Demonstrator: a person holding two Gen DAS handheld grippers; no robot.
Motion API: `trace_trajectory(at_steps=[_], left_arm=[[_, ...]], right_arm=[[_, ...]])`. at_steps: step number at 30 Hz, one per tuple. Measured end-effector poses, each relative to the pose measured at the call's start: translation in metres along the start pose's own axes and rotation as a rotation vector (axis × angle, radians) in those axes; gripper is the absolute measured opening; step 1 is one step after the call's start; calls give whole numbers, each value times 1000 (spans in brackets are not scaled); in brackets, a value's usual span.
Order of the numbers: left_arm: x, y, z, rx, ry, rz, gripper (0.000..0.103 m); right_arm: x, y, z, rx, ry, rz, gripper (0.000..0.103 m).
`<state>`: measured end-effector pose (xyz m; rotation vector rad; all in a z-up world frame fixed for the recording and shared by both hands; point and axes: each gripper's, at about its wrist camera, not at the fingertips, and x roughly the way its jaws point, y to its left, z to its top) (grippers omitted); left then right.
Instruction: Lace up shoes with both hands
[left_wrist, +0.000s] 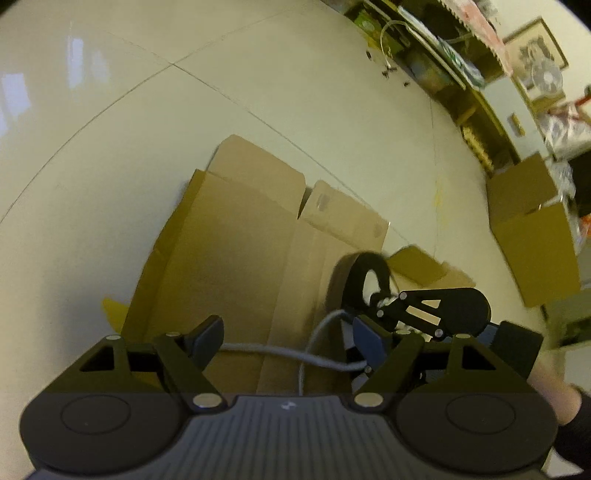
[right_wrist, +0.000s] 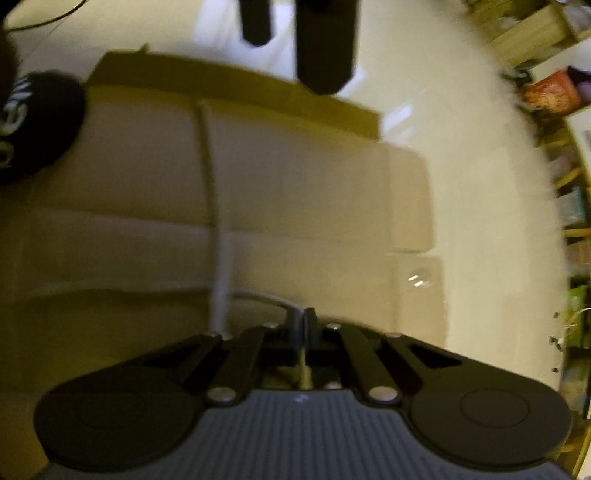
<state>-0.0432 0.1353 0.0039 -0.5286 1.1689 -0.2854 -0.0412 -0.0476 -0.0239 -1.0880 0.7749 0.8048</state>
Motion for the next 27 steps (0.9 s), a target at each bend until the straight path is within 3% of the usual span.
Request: trace_trajectory(at_steps=[5, 9, 12, 20, 24, 27], left_arm=[[-1, 30, 6, -227, -19, -128, 77], [6, 45, 7, -371, -7, -211, 77], [11, 48, 8, -416, -1, -231, 77], [30, 48, 5, -439, 28, -227, 77], [43, 45, 3, -435, 56, -238, 77], [52, 43, 3, -433, 79, -242, 77]], right_arm=[[-20, -42, 5, 200, -111, -75, 1], [-34, -58, 12, 244, -184, -145, 1], [-42, -69, 22, 267, -214, -157, 3], [-12, -53, 5, 208, -63, -34, 15], [8, -51, 1, 202, -13, -36, 25], [21, -59, 2, 226, 10, -13, 26]])
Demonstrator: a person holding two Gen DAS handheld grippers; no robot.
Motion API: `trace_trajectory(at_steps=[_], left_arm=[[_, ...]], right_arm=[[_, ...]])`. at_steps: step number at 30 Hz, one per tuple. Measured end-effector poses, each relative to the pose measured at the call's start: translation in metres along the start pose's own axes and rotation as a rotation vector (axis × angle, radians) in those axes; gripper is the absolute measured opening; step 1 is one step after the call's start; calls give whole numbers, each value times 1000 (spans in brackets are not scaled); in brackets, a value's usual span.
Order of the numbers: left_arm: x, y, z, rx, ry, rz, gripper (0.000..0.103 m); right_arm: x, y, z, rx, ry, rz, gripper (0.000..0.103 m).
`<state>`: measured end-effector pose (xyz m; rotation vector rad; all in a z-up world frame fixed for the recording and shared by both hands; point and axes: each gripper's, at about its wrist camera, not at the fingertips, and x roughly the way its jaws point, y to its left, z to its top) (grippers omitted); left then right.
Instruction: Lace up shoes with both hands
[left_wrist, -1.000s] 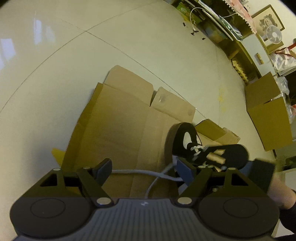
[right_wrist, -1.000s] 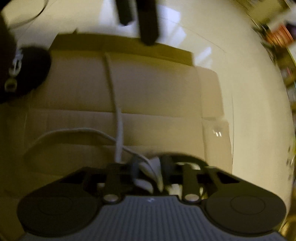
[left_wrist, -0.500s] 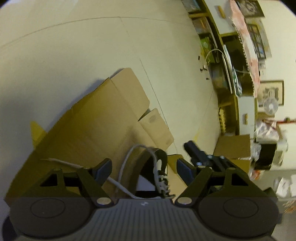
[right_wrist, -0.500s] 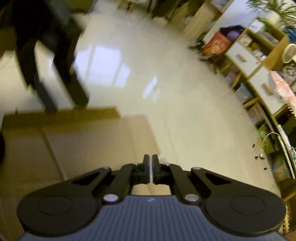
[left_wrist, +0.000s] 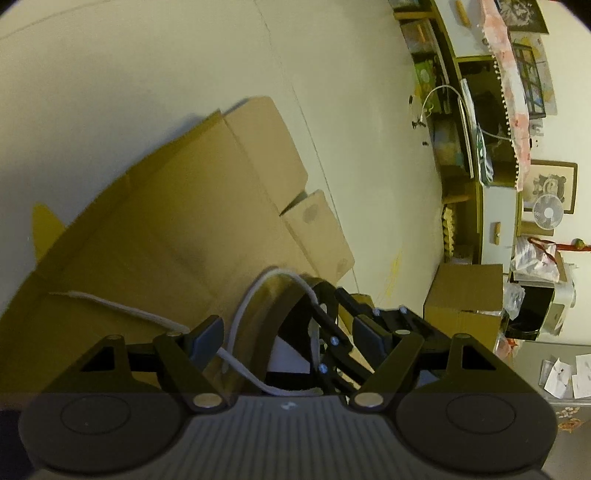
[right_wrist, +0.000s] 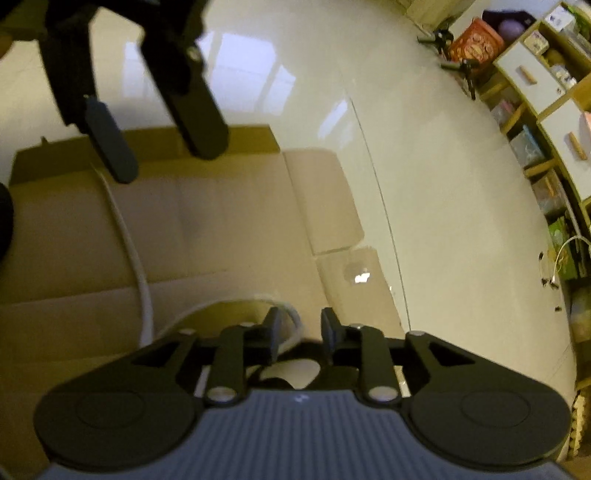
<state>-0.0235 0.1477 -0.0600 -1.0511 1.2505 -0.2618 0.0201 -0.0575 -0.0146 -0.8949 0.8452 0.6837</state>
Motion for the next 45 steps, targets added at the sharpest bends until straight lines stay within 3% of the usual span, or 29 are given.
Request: trace_trajectory(at_steps=[7, 8, 10, 11, 19, 24, 28, 33, 34, 36, 38, 41, 43, 45], left_arm=[[10, 1, 2, -19, 10, -11, 77], [11, 1, 3, -28, 8, -17, 77], [12, 2, 5, -46, 6, -30, 77], [12, 3, 5, -61, 3, -39, 77], [9, 8, 11, -155, -45, -119, 76], [7, 7, 15, -209, -103, -189, 70], [7, 13, 19, -223, -118, -146, 70], [12, 21, 20, -93, -134, 75, 70], [14, 22, 20, -72, -127, 92, 70], [20, 23, 18, 8, -96, 116, 59], [29, 17, 15, 170, -63, 148, 56], [41, -2, 3, 431, -75, 230, 55], [47, -9, -2, 516, -84, 249, 54], [55, -13, -6, 574, -89, 265, 45]], right_arm=[[35, -7, 2, 30, 69, 52, 24], [37, -5, -2, 31, 80, 57, 22], [40, -5, -7, 56, 87, 73, 2], [41, -9, -7, 82, 81, 84, 1], [-26, -51, -1, 320, -147, 108, 1], [-54, -49, 4, 323, -219, 129, 1], [-60, -30, 6, 284, -226, 172, 1], [-35, 9, 6, 238, -135, 297, 2], [-30, 18, 4, 223, -109, 327, 2], [-26, 32, 0, 205, -72, 370, 8], [-28, 33, -6, 238, -59, 406, 11], [-39, 21, -14, 291, -71, 416, 12], [-45, 13, -19, 327, -77, 405, 14], [-55, 13, -27, 359, -82, 397, 17]])
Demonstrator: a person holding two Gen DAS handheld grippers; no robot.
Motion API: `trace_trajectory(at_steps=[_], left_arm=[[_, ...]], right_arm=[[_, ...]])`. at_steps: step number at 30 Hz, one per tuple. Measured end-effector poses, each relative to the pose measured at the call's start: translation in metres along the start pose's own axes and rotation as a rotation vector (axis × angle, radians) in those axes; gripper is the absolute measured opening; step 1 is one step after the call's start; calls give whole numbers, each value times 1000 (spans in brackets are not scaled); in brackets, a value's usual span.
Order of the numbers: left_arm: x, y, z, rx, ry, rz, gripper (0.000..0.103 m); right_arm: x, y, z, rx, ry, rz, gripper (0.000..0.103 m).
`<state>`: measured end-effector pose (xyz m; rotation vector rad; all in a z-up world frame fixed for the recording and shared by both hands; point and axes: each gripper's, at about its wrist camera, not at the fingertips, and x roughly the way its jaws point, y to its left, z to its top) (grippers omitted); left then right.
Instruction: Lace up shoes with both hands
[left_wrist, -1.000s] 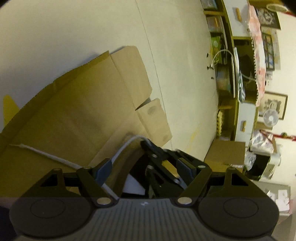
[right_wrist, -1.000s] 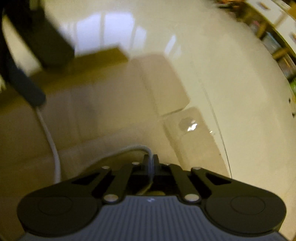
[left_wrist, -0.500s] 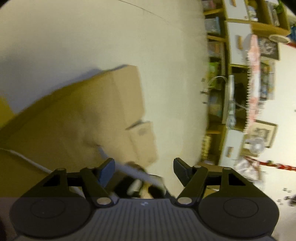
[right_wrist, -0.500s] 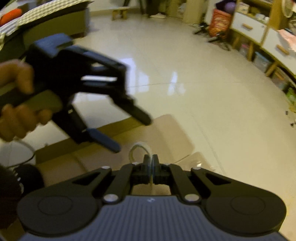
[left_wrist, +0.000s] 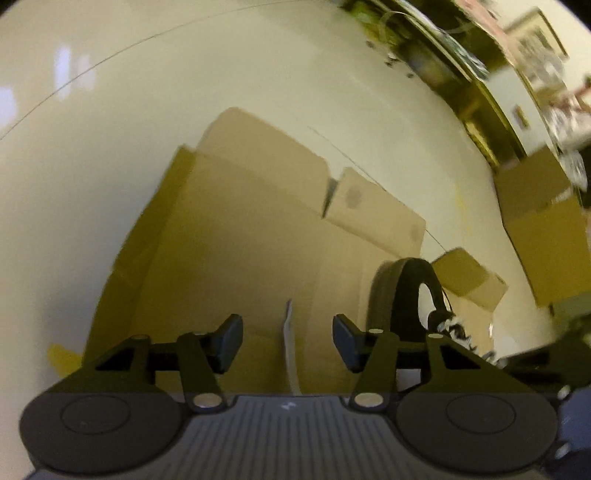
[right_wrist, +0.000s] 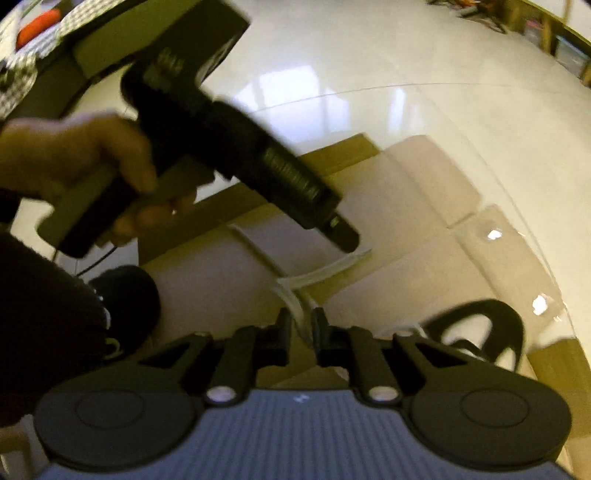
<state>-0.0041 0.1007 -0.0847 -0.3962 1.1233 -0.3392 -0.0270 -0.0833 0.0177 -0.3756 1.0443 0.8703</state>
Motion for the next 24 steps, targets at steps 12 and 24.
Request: trace_trajectory(at_steps=[12, 24], left_arm=[[9, -32, -27, 152, 83, 111, 38], [22, -61, -54, 395, 63, 217, 1]], right_arm=[[-5, -9, -27, 105, -8, 41, 33], [4, -2, -34, 96, -11, 38, 35]])
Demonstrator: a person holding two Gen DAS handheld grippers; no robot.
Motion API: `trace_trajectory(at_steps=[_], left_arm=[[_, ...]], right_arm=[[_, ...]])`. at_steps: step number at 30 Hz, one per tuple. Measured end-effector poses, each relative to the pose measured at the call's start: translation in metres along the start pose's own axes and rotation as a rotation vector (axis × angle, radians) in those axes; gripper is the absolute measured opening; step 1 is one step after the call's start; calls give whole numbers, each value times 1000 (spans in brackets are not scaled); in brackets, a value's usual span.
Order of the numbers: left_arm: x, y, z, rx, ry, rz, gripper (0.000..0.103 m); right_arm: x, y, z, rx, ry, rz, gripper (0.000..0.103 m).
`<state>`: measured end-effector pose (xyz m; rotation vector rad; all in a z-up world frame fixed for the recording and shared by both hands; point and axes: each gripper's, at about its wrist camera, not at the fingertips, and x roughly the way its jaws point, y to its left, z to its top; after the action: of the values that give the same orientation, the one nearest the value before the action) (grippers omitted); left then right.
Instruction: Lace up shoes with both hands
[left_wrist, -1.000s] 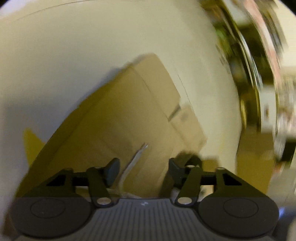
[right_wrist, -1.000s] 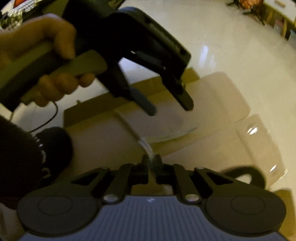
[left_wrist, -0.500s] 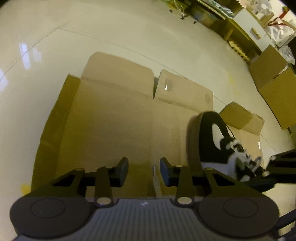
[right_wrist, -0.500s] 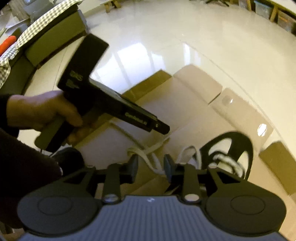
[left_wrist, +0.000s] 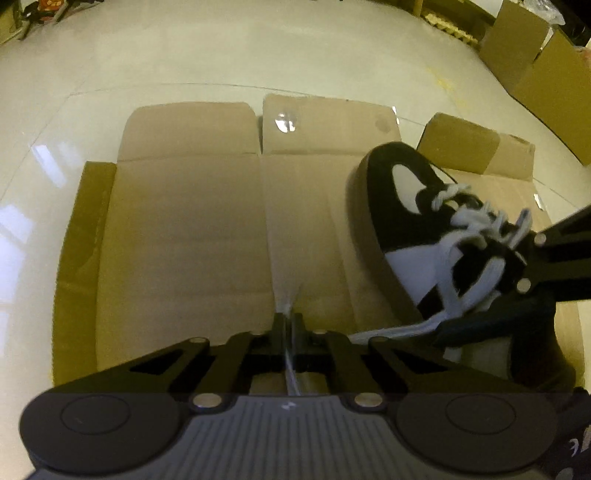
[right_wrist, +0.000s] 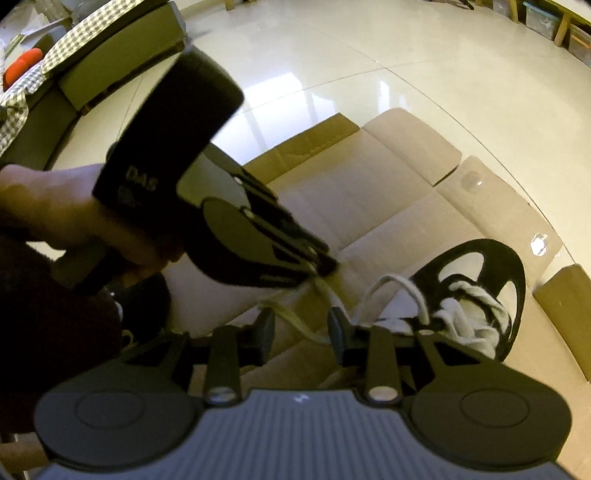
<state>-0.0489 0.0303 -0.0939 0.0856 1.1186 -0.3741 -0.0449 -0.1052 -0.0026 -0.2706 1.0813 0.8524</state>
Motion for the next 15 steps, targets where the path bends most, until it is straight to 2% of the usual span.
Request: trace_trajectory(at_steps=[2, 6, 10, 13, 15], left_arm=[[-5, 1, -1, 15, -26, 20, 1], [-20, 7, 4, 68, -72, 67, 1], [-40, 13, 11, 147, -120, 128, 1], [-64, 13, 20, 264, -145, 163, 1], [-91, 9, 25, 405, -163, 178, 1]], right_arm=[[-1, -1, -1, 11, -3, 4, 37], [-9, -2, 0, 20, -13, 6, 48], [-28, -5, 0, 31, -31, 4, 50], [-46, -6, -3, 37, -55, 7, 56], [-58, -6, -3, 41, -75, -13, 61]])
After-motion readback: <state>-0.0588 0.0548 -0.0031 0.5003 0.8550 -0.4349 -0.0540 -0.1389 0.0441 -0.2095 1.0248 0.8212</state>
